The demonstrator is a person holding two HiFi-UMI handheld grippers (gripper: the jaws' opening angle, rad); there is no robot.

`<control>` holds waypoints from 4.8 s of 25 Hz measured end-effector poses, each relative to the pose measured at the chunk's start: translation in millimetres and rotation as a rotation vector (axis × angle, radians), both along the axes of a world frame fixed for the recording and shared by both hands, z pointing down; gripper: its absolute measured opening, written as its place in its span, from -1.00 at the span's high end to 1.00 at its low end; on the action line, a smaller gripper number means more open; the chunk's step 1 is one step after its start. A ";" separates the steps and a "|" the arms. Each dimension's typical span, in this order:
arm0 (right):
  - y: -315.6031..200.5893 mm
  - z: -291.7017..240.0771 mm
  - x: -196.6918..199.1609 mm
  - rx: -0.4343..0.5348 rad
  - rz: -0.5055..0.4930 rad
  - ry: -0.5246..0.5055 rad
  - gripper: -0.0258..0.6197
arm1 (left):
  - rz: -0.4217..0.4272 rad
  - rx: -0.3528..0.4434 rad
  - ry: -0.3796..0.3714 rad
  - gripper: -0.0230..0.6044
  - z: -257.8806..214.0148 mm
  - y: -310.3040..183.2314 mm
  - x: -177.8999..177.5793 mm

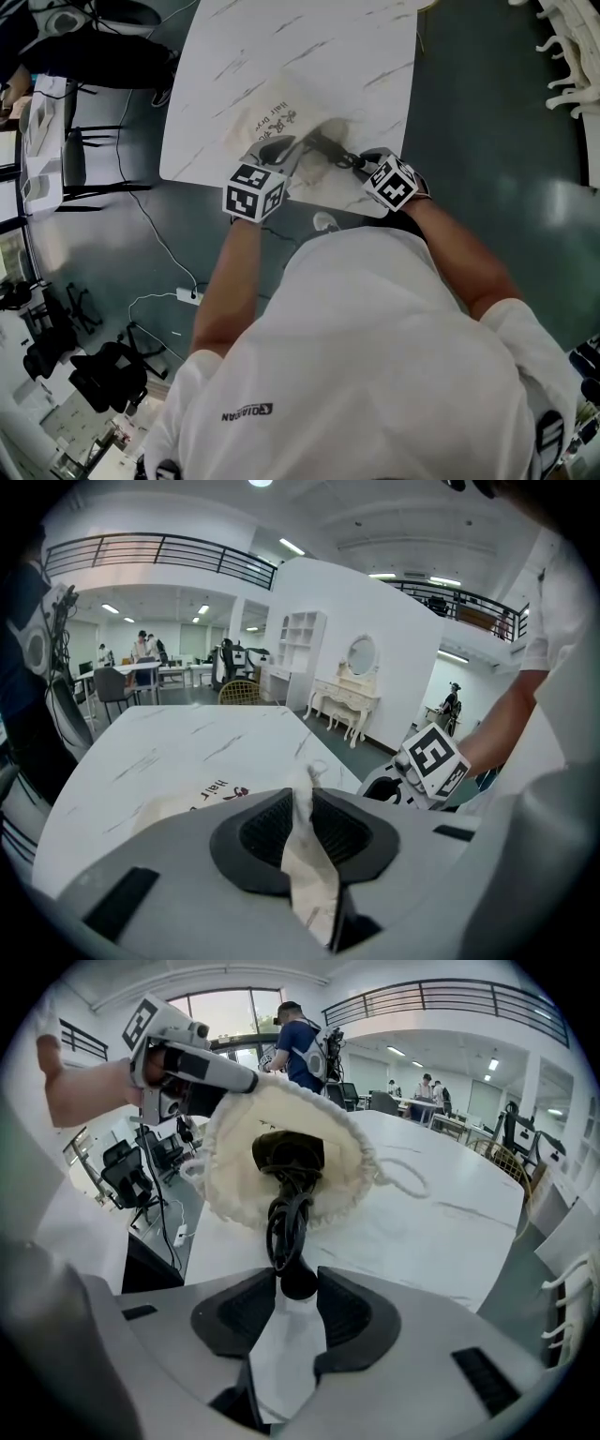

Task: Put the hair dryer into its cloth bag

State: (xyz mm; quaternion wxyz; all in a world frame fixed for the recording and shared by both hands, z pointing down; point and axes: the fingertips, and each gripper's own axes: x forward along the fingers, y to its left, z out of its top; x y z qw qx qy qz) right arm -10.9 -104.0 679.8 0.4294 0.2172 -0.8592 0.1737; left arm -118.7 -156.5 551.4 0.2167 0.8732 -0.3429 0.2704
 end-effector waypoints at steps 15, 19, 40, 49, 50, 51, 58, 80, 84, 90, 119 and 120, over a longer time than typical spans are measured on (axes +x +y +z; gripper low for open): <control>-64.2 -29.0 -96.4 0.067 0.001 -0.139 0.45 | 0.002 0.039 -0.007 0.67 -8.9 -7.1 13.5; -72.7 -21.3 -107.8 0.064 -0.024 -0.116 0.45 | -0.003 0.023 -0.031 0.67 -1.4 -8.6 11.6; -43.4 -64.6 -27.7 0.038 0.053 -0.266 0.46 | 0.094 -0.024 -0.202 0.66 56.3 0.3 28.6; -30.2 -136.1 10.4 0.046 0.278 -0.460 0.86 | 0.120 -0.085 -0.222 0.49 95.3 6.0 31.0; -26.7 -142.4 7.8 0.048 0.280 -0.474 0.86 | 0.121 -0.086 -0.216 0.45 97.7 7.0 31.3; -22.7 -148.5 4.3 0.052 0.278 -0.487 0.86 | 0.124 -0.084 -0.208 0.41 99.0 7.9 31.9; 12.9 -174.4 -17.2 0.083 0.265 -0.509 0.86 | 0.069 -0.022 -0.085 0.31 56.0 23.6 25.7; 95.6 -228.2 -17.4 0.068 0.067 -0.581 0.86 | -0.287 -0.059 0.345 0.84 -51.3 180.0 40.5; 115.5 -230.6 20.5 0.061 0.001 -0.581 0.86 | -0.336 -0.002 0.338 0.84 -64.3 196.6 79.6; 150.8 -242.3 64.3 0.063 -0.058 -0.597 0.86 | -0.351 0.075 0.244 0.83 -87.9 237.0 124.1; 201.5 -264.3 85.7 0.090 -0.012 -0.647 0.86 | -0.345 0.125 0.260 0.83 -131.9 286.5 131.6; 202.7 -264.2 83.7 0.091 -0.010 -0.645 0.86 | -0.341 0.126 0.261 0.83 -131.8 287.5 129.6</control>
